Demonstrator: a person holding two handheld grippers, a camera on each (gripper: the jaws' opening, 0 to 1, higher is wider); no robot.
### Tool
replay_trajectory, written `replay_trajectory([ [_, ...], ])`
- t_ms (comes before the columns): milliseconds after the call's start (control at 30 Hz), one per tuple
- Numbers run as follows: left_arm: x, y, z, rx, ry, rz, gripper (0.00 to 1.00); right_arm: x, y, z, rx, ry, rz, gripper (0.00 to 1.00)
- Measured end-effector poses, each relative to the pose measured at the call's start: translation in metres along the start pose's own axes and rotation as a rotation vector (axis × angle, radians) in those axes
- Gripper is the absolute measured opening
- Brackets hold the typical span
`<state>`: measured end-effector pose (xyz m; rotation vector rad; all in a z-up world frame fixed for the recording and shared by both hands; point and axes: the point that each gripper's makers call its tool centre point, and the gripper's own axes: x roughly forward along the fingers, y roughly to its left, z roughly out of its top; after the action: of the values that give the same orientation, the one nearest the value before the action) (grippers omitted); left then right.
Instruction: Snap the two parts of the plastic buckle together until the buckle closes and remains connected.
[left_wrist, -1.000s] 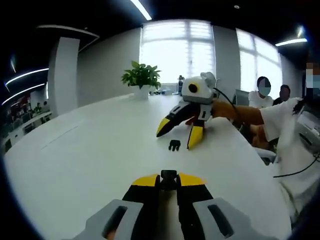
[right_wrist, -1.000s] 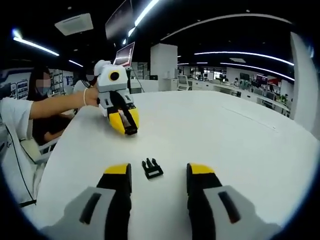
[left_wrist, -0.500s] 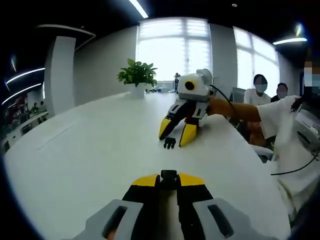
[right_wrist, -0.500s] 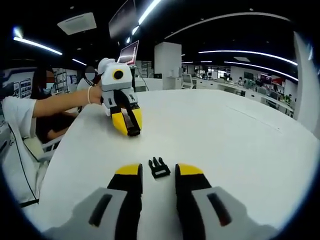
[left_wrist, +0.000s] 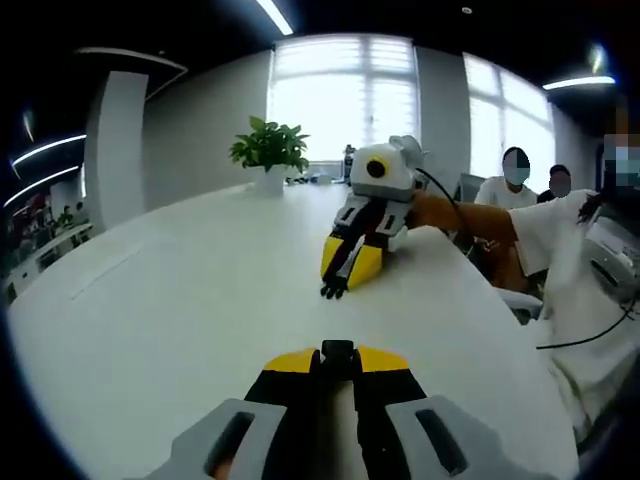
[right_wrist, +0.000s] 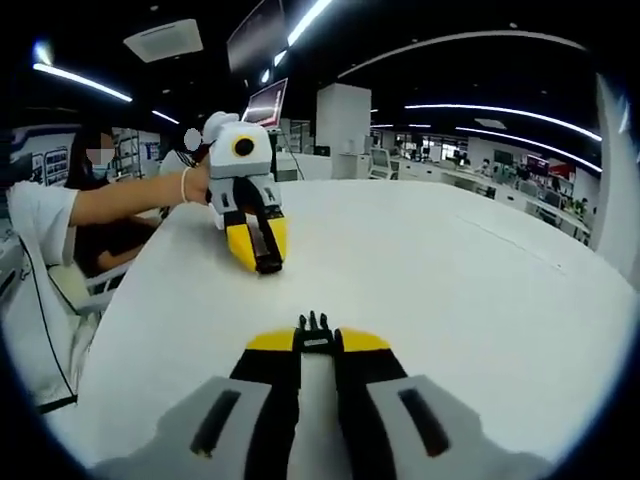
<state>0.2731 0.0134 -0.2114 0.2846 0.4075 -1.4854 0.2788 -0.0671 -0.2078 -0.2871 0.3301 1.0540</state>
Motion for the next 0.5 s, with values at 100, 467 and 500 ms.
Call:
replay_trajectory([
  [100, 0.0002, -0.0023, 0.0008, 0.002, -0.002, -0.004, 0.12, -0.0004, 0.0027, 0.0010, -0.003, -0.005, 0.006, 0.12],
  [467, 0.0021, -0.0090, -0.0016, 0.003, 0.007, -0.015, 0.12, -0.0003, 0.0099, 0.0065, -0.002, -0.033, 0.038, 0.12],
  [500, 0.0022, -0.0086, -0.0015, 0.004, 0.007, -0.015, 0.12, -0.0002, 0.0106, 0.0072, -0.004, -0.035, 0.041, 0.12],
])
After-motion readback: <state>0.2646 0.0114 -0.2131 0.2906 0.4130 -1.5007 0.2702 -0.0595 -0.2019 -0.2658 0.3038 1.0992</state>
